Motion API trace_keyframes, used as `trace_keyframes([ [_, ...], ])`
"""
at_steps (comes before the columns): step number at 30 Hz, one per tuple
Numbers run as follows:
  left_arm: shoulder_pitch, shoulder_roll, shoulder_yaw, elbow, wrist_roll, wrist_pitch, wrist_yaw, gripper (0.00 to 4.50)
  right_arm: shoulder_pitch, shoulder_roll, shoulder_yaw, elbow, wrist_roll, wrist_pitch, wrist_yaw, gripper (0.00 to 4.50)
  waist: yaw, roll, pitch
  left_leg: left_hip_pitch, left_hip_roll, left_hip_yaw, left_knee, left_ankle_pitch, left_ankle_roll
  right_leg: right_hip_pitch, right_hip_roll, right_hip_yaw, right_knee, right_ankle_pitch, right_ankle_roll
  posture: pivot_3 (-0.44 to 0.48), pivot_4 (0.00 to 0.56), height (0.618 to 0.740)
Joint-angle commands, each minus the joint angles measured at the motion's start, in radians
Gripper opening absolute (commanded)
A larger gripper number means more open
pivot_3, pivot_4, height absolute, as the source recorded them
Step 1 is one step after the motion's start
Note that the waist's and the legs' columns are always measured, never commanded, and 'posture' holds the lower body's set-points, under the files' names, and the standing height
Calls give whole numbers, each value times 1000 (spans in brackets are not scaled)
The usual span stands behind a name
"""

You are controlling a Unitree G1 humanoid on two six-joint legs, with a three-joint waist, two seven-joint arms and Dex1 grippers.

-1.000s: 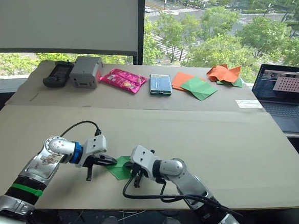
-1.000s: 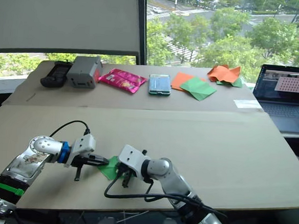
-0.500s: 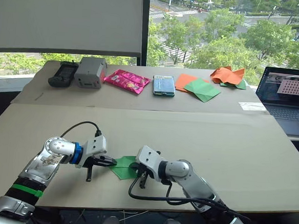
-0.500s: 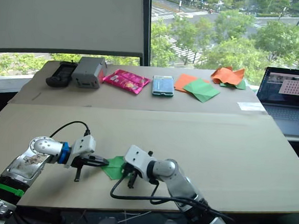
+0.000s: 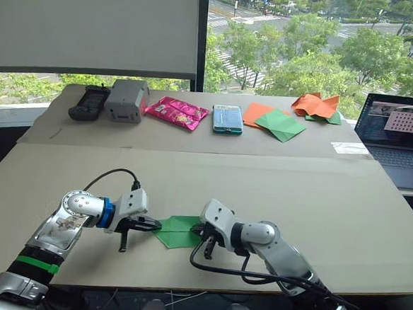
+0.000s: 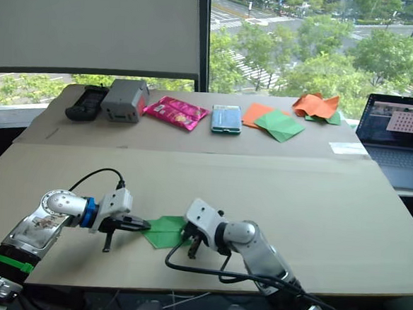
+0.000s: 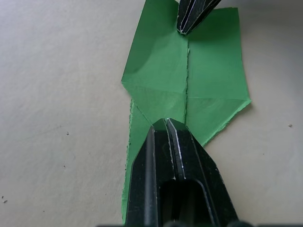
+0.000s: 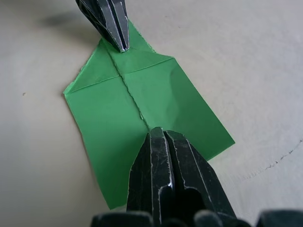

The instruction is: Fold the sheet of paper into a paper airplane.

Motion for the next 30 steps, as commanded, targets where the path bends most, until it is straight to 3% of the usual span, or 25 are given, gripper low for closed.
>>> trace_keyframes([
  [1,3,-2,-16,-8,16,-6,1,0,57,-68,-1,54,-22,97,-8,20,1,0,-1,0,0,0,0,0,0,0,0,0,0,0,0,0,150,718],
  [10,-3,-6,-18,-1,20,-13,4,0,94,-128,-39,-56,-5,98,-16,20,5,1,-2,-2,0,0,0,0,0,0,0,0,-7,0,0,0,150,718],
  [18,-7,-4,-14,-6,20,-13,3,0,85,-46,-161,-265,168,-44,17,20,-2,2,1,-7,0,0,0,0,0,-2,0,0,-11,0,0,0,150,718],
  [30,4,5,-2,-46,11,7,15,0,2,33,-10,56,21,-122,-70,20,-4,0,2,-7,0,0,0,1,2,-2,1,0,-10,0,0,0,150,718],
])
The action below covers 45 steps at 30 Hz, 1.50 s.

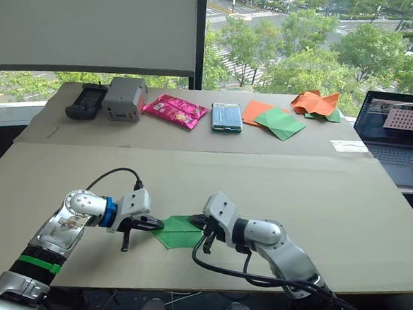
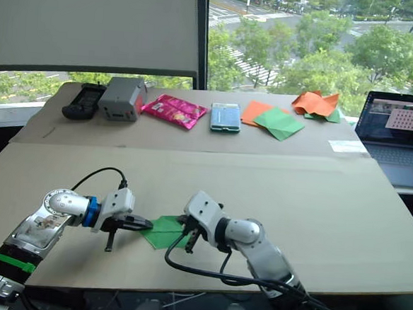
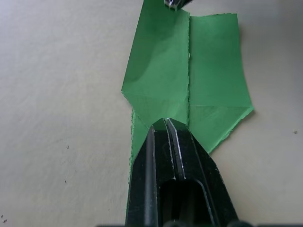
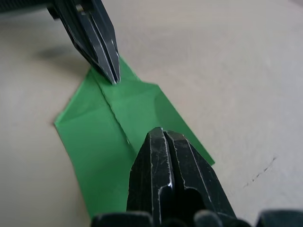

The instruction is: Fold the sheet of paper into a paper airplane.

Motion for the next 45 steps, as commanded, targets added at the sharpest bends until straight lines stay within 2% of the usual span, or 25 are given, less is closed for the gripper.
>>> trace_keyframes([
  [1,7,14,2,-30,6,13,6,0,-2,9,16,41,-21,-19,-4,20,-2,0,0,1,0,0,0,0,0,0,0,0,0,0,0,0,150,718],
  [10,-11,-18,27,-120,-81,123,7,0,5,4,51,106,-51,0,-5,20,-5,0,-1,3,0,-1,0,0,-1,1,0,0,2,0,0,0,150,718],
  [18,-26,-78,-34,-111,-22,108,54,0,7,15,54,97,-50,34,-5,20,-5,-1,-1,4,0,-1,0,0,0,1,1,0,3,0,0,0,150,718],
  [29,17,-59,-73,-53,67,44,90,0,-1,18,45,82,-56,77,-15,20,-7,0,-3,5,0,-1,0,0,0,1,1,0,4,0,0,0,150,718],
  [38,33,-46,-40,-26,7,123,72,0,4,16,46,62,-51,107,-15,20,-7,2,-6,6,0,-1,0,0,-1,2,1,0,4,0,0,0,150,718],
  [45,74,-14,-45,-15,18,110,57,0,5,12,45,45,-47,128,-14,20,-8,3,-10,7,0,-1,0,-1,-1,2,0,0,4,0,0,0,150,718],
])
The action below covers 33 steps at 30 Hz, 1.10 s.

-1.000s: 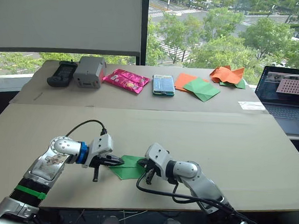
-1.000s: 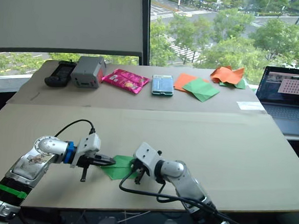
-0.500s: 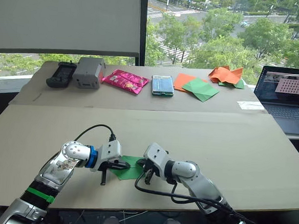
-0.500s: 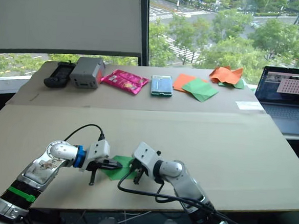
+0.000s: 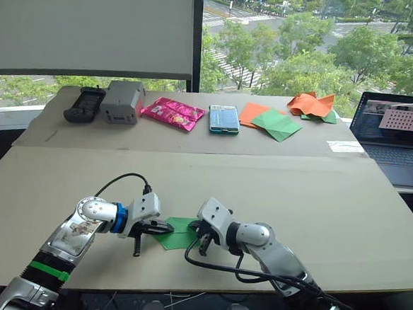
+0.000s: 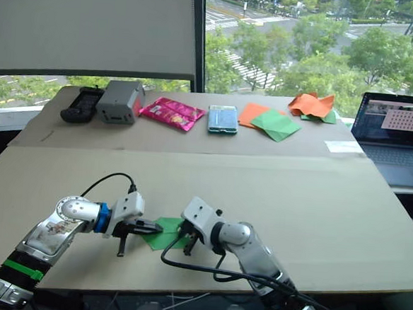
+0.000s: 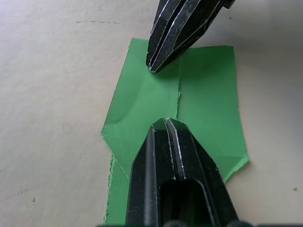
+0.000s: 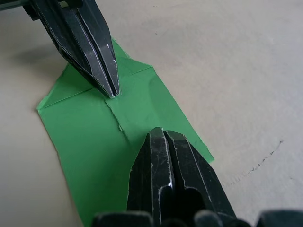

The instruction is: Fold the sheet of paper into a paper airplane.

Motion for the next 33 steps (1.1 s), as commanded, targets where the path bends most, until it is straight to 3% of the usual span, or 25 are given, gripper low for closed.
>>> trace_keyframes([
  [1,40,33,-21,40,34,18,-2,0,24,-19,12,31,-12,60,1,20,0,0,-1,0,0,0,0,0,0,0,0,0,0,0,0,0,150,718],
  [14,94,101,29,37,-4,76,-19,0,19,-14,12,17,-4,84,2,20,-16,1,-1,2,0,0,-1,0,-1,0,0,0,0,0,0,0,150,718],
  [33,194,175,103,44,-13,36,-15,0,14,-18,18,16,-7,89,11,20,-24,3,0,6,0,0,-3,-3,-5,-1,-2,0,-1,0,0,0,150,718],
])
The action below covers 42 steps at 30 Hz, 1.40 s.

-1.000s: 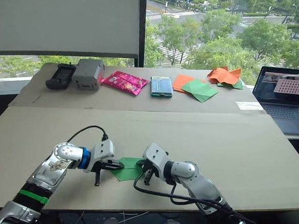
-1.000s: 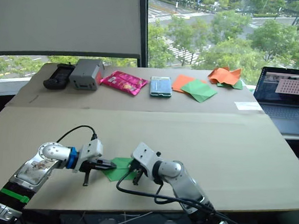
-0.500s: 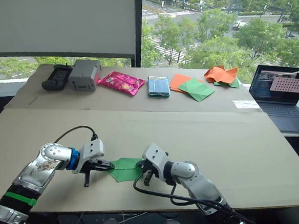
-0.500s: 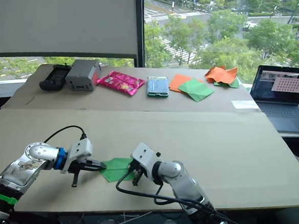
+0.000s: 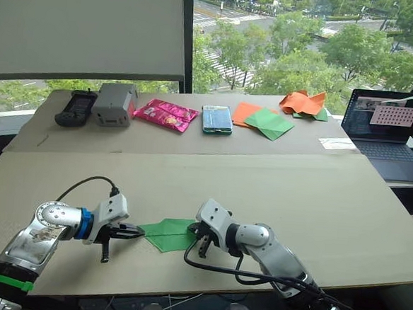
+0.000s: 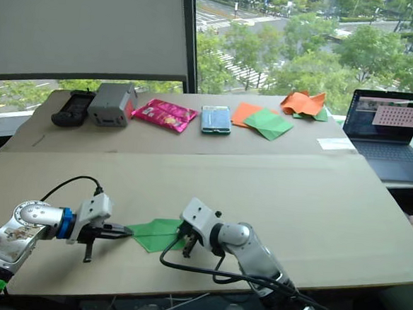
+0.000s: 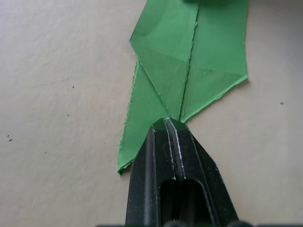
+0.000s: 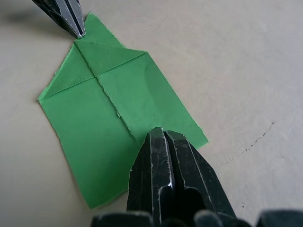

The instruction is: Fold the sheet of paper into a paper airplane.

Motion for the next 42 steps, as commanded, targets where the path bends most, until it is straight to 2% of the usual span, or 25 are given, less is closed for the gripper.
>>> trace_keyframes([
  [1,44,21,-27,53,44,17,9,0,14,-18,11,39,-9,50,3,20,0,0,0,0,0,0,0,0,0,0,0,0,0,0,0,0,150,718],
  [5,35,8,-1,33,18,21,14,0,8,-16,11,37,-9,41,5,20,0,1,1,0,0,0,0,0,0,0,0,0,-2,0,0,0,150,718],
  [9,35,1,68,-29,-66,60,17,0,7,-9,-20,-37,19,-5,11,20,0,-1,4,-1,0,0,0,0,-1,-1,0,0,-2,0,0,0,150,718],
  [15,104,45,260,-211,-271,240,13,0,-7,-46,-110,-241,100,47,41,20,3,-6,13,-16,1,1,0,0,0,-14,1,0,-3,0,0,0,150,718],
  [19,116,43,314,-248,-332,307,38,0,-11,-67,-147,-294,137,87,49,20,9,-7,15,-14,1,0,0,0,0,-14,1,0,-1,1,0,0,150,718],
  [22,128,39,313,-249,-331,307,44,0,-14,-61,-177,-288,167,103,44,857,8,-6,17,-14,1,0,0,0,0,-14,1,0,-4,0,0,0,150,718],
  [25,141,24,302,-247,-323,296,54,0,-26,-67,-190,-236,185,94,53,1953,7,-8,19,-14,1,0,0,0,0,-15,1,0,-5,0,0,0,150,718],
  [29,149,-5,288,-247,-309,279,79,0,-96,-35,-209,-58,207,55,75,3301,5,-10,19,-14,1,1,0,0,0,-15,1,0,-5,1,0,0,150,718],
  [33,146,-21,279,-256,-305,274,100,0,-140,-10,-224,53,249,47,117,3301,5,-10,19,-14,1,0,0,1,1,-15,1,0,-4,1,-1,0,150,718],
  [35,147,-21,278,-258,-307,273,105,0,-146,-6,-228,71,257,45,122,3301,6,-10,19,-14,1,0,0,4,7,-14,2,0,-3,1,-1,0,150,718],
  [42,184,-21,296,-285,-314,272,133,0,-133,26,-245,109,341,95,170,3301,2,-10,19,-13,1,0,0,5,8,-13,2,0,-2,1,-1,0,150,718],
])
